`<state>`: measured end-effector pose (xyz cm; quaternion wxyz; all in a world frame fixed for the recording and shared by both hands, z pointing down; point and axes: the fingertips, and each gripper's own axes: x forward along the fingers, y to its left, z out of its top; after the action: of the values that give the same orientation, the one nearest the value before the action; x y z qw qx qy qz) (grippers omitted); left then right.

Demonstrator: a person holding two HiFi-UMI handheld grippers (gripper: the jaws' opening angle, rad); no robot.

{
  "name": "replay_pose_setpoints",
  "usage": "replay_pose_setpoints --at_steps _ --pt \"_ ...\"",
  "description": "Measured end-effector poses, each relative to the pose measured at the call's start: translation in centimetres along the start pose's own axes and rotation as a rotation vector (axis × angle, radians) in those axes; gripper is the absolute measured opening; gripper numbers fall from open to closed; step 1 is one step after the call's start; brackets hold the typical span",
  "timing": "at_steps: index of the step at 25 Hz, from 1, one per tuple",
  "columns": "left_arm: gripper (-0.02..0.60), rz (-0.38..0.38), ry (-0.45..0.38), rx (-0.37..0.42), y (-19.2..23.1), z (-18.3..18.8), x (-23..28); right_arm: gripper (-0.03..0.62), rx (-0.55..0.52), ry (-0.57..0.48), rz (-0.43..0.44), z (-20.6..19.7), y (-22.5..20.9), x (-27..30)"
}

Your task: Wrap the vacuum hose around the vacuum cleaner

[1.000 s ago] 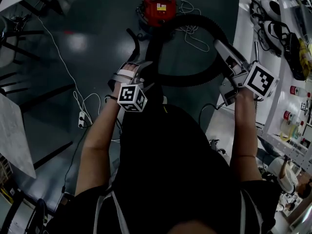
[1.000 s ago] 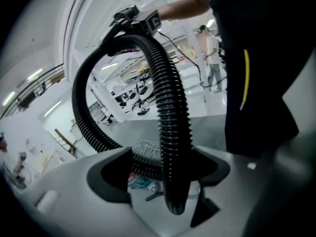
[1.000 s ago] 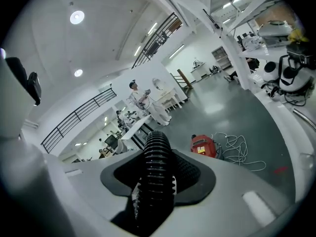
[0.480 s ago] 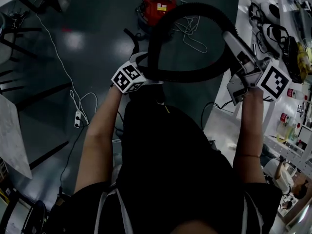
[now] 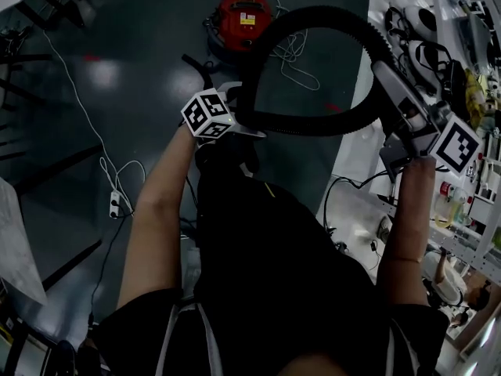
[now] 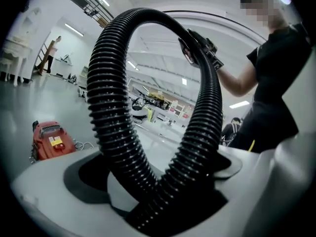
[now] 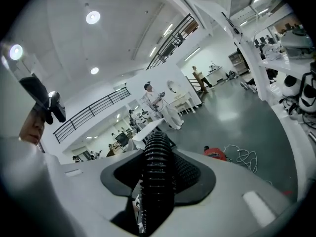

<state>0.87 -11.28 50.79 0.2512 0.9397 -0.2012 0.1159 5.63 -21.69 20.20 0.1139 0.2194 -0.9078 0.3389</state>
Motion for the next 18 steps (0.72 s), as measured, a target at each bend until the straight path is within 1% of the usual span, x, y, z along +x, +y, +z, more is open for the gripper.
replay_pose_setpoints --at_steps 3,7,8,10,12,14,16,18 --pt "0.581 -0.029 -0.011 -0.008 0.2 0.6 0.1 0.176 -0.017 0.029 0.017 0.5 0.0 0.1" --pt "0.577 -0.089 0.005 0.002 -0.4 1.0 1.2 0.176 -0.042 0.053 0.025 1.2 -0.4 0.4" --pt "0.56 -0.094 0.011 0.011 -0.6 1.1 1.5 0.176 -0.051 0.059 0.025 1.3 -0.4 0.4" --pt "0.503 -0.104 0.039 0.033 -1.0 0.9 2.0 0.176 -0.082 0.074 0.027 1.3 -0.4 0.4" --pt "0.429 -0.124 0.085 0.067 -1.8 0.5 2.7 0.176 -0.118 0.091 0.032 1.1 -0.3 0.4" --pt "0.379 -0.144 0.129 0.105 -2.8 0.2 3.6 0.176 -0.148 0.106 0.041 0.9 -0.2 0.4" --pt "0.35 -0.154 0.153 0.135 -3.6 -0.1 4.4 0.176 -0.165 0.118 0.041 0.8 -0.2 0.4" --pt "0.345 -0.163 0.146 0.142 -4.1 -0.1 4.9 0.176 -0.171 0.123 0.034 0.8 -0.2 0.1"
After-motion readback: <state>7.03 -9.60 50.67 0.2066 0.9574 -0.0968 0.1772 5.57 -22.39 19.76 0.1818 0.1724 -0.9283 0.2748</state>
